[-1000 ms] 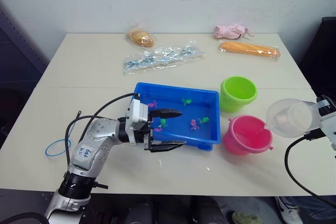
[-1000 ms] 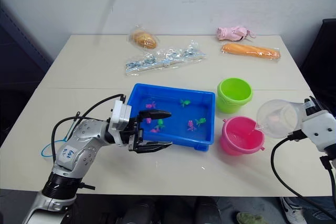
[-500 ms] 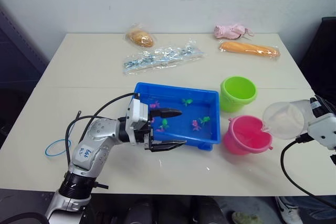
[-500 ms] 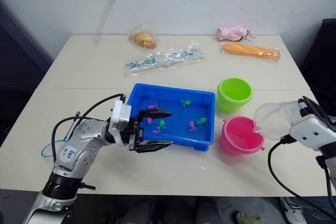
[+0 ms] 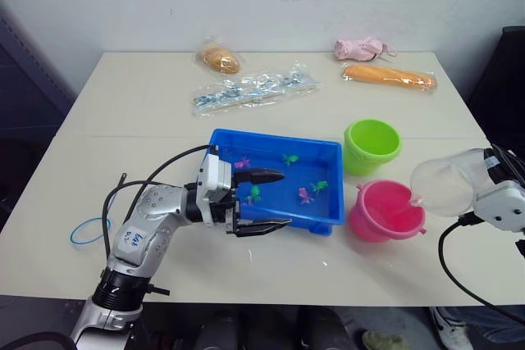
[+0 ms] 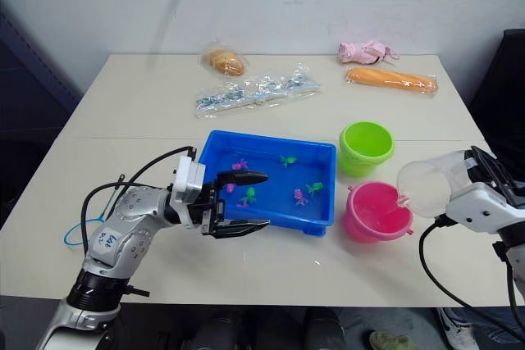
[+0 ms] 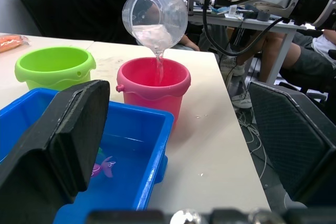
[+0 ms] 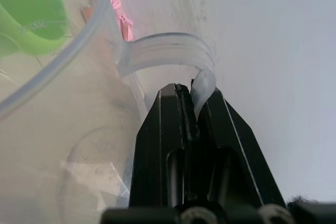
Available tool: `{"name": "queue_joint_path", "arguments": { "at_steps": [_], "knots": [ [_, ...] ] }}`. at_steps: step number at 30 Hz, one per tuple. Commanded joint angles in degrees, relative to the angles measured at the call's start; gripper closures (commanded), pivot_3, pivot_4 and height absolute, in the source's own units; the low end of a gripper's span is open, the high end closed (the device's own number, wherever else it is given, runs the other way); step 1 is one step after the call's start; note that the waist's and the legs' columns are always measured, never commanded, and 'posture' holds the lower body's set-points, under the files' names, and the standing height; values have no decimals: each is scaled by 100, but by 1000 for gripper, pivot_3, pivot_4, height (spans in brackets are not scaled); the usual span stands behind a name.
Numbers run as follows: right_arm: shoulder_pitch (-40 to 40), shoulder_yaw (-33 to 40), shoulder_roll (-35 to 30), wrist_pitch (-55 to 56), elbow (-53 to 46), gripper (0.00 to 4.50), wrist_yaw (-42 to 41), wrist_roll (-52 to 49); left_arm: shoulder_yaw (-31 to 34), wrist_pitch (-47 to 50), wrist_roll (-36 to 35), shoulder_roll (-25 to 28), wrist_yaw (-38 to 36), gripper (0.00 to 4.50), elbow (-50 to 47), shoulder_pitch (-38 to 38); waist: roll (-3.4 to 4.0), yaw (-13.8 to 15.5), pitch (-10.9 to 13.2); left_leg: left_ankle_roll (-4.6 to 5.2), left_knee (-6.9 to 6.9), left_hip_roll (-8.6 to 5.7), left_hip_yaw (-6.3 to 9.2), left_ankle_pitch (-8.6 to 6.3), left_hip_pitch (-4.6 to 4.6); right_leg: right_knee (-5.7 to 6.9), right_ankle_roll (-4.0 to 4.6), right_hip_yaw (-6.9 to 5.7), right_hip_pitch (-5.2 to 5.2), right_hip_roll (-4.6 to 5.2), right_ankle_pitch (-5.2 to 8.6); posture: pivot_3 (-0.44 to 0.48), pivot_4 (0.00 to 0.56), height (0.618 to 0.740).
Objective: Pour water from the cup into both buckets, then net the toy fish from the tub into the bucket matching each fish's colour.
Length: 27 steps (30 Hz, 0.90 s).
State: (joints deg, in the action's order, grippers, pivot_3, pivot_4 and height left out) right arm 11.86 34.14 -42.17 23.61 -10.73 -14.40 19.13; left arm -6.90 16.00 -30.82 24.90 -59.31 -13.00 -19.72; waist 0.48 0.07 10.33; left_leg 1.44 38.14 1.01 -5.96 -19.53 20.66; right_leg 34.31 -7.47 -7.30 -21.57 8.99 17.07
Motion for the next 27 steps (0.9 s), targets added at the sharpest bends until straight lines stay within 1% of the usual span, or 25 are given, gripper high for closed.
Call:
{"name": "queue_joint_path", "arguments": {
  "at_steps": [1, 3, 5, 8, 10, 11, 15, 18, 19, 21, 25, 27],
  "knots": [
    [-45, 147, -87, 69, -35, 4478, 126, -63, 49, -115, 17, -45, 34, 0, -105, -18, 0, 0, 0, 0, 0, 0, 0, 0, 0, 0, 0, 0, 0, 0, 0, 0, 150, 740],
    [-34, 130, -66, 52, -27, 4478, 104, -111, 50, -125, 21, -47, 35, 0, -99, -20, 0, 0, 0, 0, 0, 0, 0, 0, 0, 1, 0, 0, 0, 0, 0, 0, 150, 740],
    [-56, 102, 125, -232, -47, 4478, -77, -655, 49, -128, 23, -48, 43, 0, -104, -13, 0, 1, 0, 0, 0, 0, 0, 0, 0, 2, 0, 0, 0, 0, 0, 0, 150, 740],
    [-36, 62, 169, -441, -75, 4478, -262, -979, 48, -137, 27, -43, 46, 0, -98, -6, -2, 1, 1, 0, 2, 2, 3, 0, 0, 5, 0, -2, 3, -2, 0, 0, 150, 740],
    [-69, 115, 296, -729, -146, 4478, -393, -1452, 57, -137, 27, -34, 47, 0, -105, 8, -2, -1, 1, 0, 2, 1, 1, 0, 0, 12, 0, 0, 2, -2, 0, 0, 150, 740],
    [-86, 166, 356, -931, -194, 4478, -440, -1674, 63, -136, 28, -27, 50, 0, -113, 18, -3, -1, 2, 1, 2, 2, 2, 0, 0, 12, 0, -1, 3, -2, 0, 0, 150, 740],
    [-431, 425, 713, -2288, -446, 4478, -461, -3094, 88, -132, 28, -14, 60, 0, -111, 25, -4, -2, 2, 1, 5, 6, 6, 0, 0, 16, 0, -3, 5, -5, 0, 0, 150, 740],
    [-767, 523, 695, -3186, -507, 4478, -413, -3769, 90, -134, 34, -13, 62, 0, -96, 12, -3, -3, 2, 1, 5, 7, 7, 0, 0, 18, 1, -3, 5, -5, 0, 0, 150, 740],
    [-952, 577, 658, -3425, -447, 4478, -255, -3820, 88, -138, 40, -15, 61, 0, -85, 3, -4, -7, 2, 1, 5, 7, 7, 0, 0, 17, 1, -4, 5, -5, 0, 0, 150, 740],
    [-1219, 577, 512, -3813, -319, 4478, -220, -3917, 86, -144, 48, -19, 61, 0, -70, -12, -3, -15, 2, 2, 6, 8, 6, 0, 0, 18, 1, -3, 5, -5, 0, 0, 150, 740],
    [-1865, 435, 280, -4267, 154, 4478, -56, -3879, 98, -136, 46, -39, 78, 0, -47, -50, -3, -12, 2, 2, 5, 9, 5, 0, 2, 18, 1, -4, 2, -8, 0, 0, 150, 740],
    [-2122, 328, 193, -4379, 370, 4478, -137, -3911, 118, -126, 34, -50, 96, 0, -39, -70, -3, -8, 2, 2, 6, 9, 5, 0, 3, 18, 1, -5, 2, -8, 0, 0, 150, 740]
  ]
}}
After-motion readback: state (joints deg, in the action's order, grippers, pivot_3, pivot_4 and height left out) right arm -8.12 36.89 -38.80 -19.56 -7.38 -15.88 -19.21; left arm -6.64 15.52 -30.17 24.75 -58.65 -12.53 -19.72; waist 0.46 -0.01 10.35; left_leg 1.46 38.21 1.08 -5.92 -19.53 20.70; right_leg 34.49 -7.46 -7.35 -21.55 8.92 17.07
